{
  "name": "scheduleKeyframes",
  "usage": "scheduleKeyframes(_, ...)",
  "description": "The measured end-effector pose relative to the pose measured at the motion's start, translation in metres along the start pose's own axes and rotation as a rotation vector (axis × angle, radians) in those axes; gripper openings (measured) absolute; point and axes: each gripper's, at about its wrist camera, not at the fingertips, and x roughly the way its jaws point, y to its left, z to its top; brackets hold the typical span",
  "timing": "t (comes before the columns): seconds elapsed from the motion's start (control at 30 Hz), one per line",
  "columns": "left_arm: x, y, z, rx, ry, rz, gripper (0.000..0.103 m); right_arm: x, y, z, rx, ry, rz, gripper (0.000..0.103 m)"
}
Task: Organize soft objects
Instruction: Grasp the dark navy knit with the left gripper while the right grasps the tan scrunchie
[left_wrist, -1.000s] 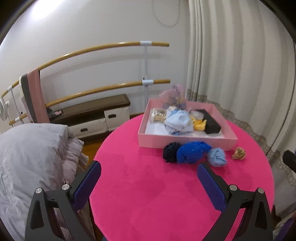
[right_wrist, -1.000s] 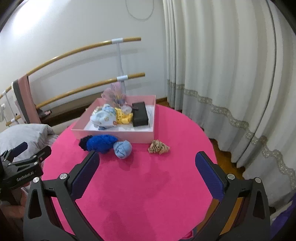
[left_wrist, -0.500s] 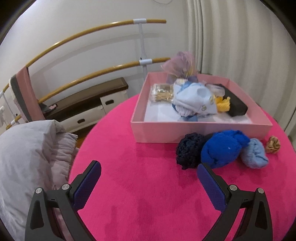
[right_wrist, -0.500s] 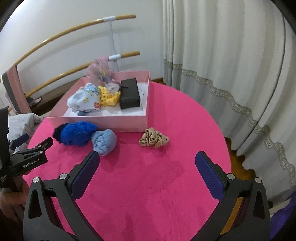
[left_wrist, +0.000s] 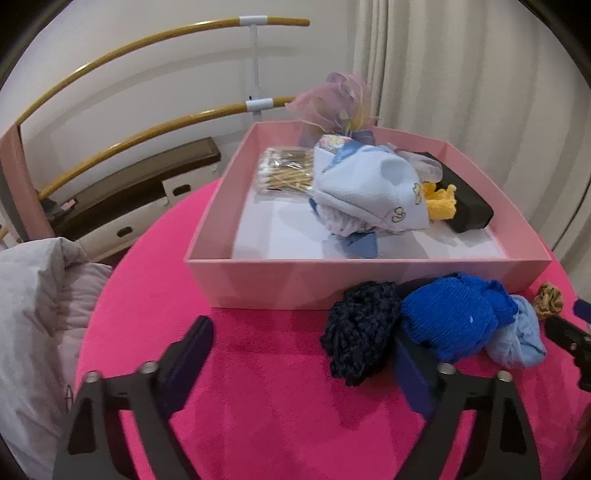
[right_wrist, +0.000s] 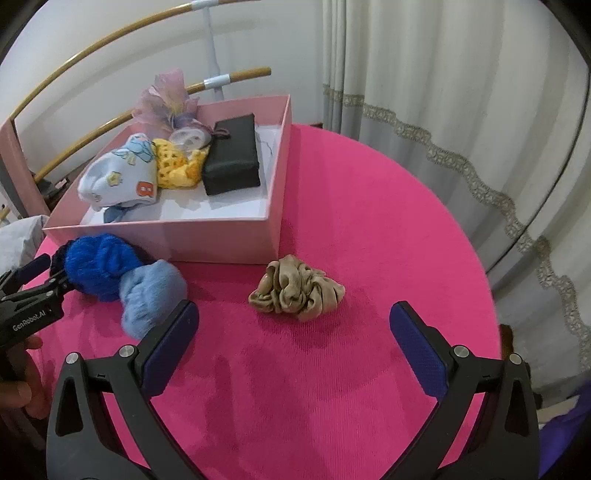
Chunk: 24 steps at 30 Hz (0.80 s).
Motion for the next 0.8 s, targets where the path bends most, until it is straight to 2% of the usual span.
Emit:
scheduleKeyframes(0.03,0.002,-0.001,0.000,0.000,0.006,-0.009,0.070,0.005,-0.001,0.000,0.002,0.005,0.000,0.103)
scheduleKeyframes(0.07,0.005,-0.001,0.001,-0.004,0.010,-0.024,0.061,0.007,-0.002,0.001,0.003,0.008,-0.001,0.103)
scheduleKeyframes(0.13,0.006,-0.001,0.001,-0.011,0.012,-0.047,0.053,0.013,-0.005,0.002,0.009,0.016,0.005,0.097)
scheduleKeyframes(0.2,0.007,0.000,0.000,-0.019,0.001,-0.059,0.037,0.019,-0.008,0.003,0.015,0.025,0.009,0.089)
scheduleKeyframes(0.3,0.004,0.003,-0.003,-0.029,-0.003,-0.074,0.023,0.024,-0.008,0.003,0.003,0.023,-0.008,0.080)
scheduleKeyframes(0.33,0.002,0.004,-0.004,-0.034,-0.003,-0.079,0.021,0.023,-0.009,0.003,0.001,0.021,-0.011,0.077)
scheduleKeyframes(0.4,-0.002,0.006,-0.006,-0.045,-0.007,-0.083,0.017,0.020,-0.011,0.003,0.009,0.011,-0.008,0.053)
scheduleKeyframes(0.47,-0.007,0.007,-0.010,-0.050,-0.009,-0.081,0.015,0.017,-0.015,0.002,0.015,0.006,-0.007,0.040)
scheduleKeyframes(0.6,-0.019,0.007,-0.016,-0.055,-0.016,-0.065,0.014,0.012,-0.021,-0.002,0.029,0.005,0.003,0.031)
scheduleKeyframes(0.8,-0.043,0.009,-0.030,-0.063,-0.028,-0.037,0.013,0.001,-0.022,-0.012,0.033,0.003,0.020,0.028)
